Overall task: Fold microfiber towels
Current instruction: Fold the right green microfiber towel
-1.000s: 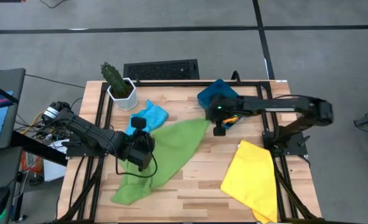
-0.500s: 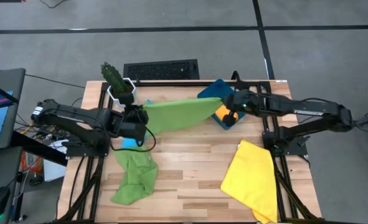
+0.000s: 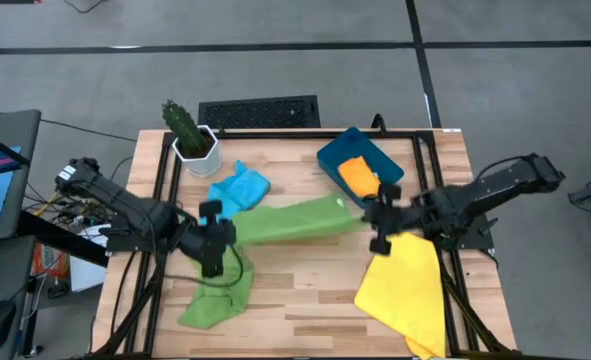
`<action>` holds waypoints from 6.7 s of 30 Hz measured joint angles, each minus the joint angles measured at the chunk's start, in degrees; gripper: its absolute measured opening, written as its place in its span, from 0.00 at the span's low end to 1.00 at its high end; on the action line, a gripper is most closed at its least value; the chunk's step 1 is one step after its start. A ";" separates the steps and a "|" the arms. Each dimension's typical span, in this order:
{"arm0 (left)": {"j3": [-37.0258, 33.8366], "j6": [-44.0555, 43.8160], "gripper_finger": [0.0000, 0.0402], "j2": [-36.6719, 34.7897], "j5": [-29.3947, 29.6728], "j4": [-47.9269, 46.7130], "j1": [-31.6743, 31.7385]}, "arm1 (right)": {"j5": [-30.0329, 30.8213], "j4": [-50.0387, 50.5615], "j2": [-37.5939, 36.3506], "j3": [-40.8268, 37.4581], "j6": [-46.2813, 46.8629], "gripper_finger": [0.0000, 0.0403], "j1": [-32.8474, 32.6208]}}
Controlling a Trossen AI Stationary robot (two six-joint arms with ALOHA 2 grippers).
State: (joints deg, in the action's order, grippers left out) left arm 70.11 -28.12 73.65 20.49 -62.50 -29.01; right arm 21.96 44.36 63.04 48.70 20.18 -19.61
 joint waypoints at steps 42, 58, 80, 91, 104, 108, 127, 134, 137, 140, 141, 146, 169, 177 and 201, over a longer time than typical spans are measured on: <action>-4.46 -7.79 0.00 0.65 8.71 1.55 -6.30 | 22.23 7.09 14.13 3.41 26.47 0.03 -24.67; -13.57 -5.01 0.00 0.66 7.99 7.03 -1.96 | 18.78 6.50 18.80 3.40 21.36 0.03 -18.25; -14.08 -4.55 0.00 0.61 2.21 9.78 0.72 | 9.20 0.11 18.76 3.38 19.85 0.03 -18.50; -15.45 -3.23 0.00 0.59 0.28 10.85 0.72 | 9.25 -1.58 18.78 3.36 19.49 0.03 -17.58; -19.58 -0.85 0.00 0.57 3.09 13.71 1.64 | 7.49 -12.00 18.83 -2.18 15.40 0.03 -13.01; -19.58 -0.59 0.00 0.57 3.62 13.72 1.66 | 7.20 -13.66 18.83 -3.78 15.26 0.03 -10.95; -19.54 -0.14 0.00 0.59 4.19 14.53 4.76 | 5.10 -7.45 13.84 -0.49 17.26 0.03 -13.09; -21.53 0.12 0.00 0.61 3.55 16.93 5.29 | 4.19 -7.36 19.47 -1.18 17.40 0.04 -11.66; -21.66 0.24 0.00 0.61 2.91 17.28 5.29 | 3.54 -7.59 22.11 -1.13 16.86 0.05 -10.61; -21.66 0.27 0.00 0.61 3.85 17.56 5.29 | 2.49 -7.32 23.62 -1.15 16.50 0.05 -9.69; -21.67 0.50 0.00 0.61 3.99 17.57 5.29 | 2.41 -7.34 24.16 -1.15 16.11 0.05 -9.43; -21.68 1.12 0.02 0.61 5.33 17.56 5.29 | 3.36 -7.22 25.43 -1.13 15.37 0.06 -8.43; -21.73 5.18 0.41 0.61 8.31 20.13 5.27 | 3.85 -9.71 23.08 -1.19 14.86 0.45 -9.31; -26.35 12.51 0.36 0.59 -0.71 46.01 2.97 | 7.32 -21.62 21.29 -1.13 9.95 0.47 -16.18; -35.52 4.76 0.29 0.61 -1.20 55.87 2.80 | 8.11 -23.56 39.11 -0.91 22.05 0.39 -23.12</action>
State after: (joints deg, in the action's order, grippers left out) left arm 34.59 -23.35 74.26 19.29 -6.63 -26.22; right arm 30.07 20.80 102.15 47.79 42.24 -42.73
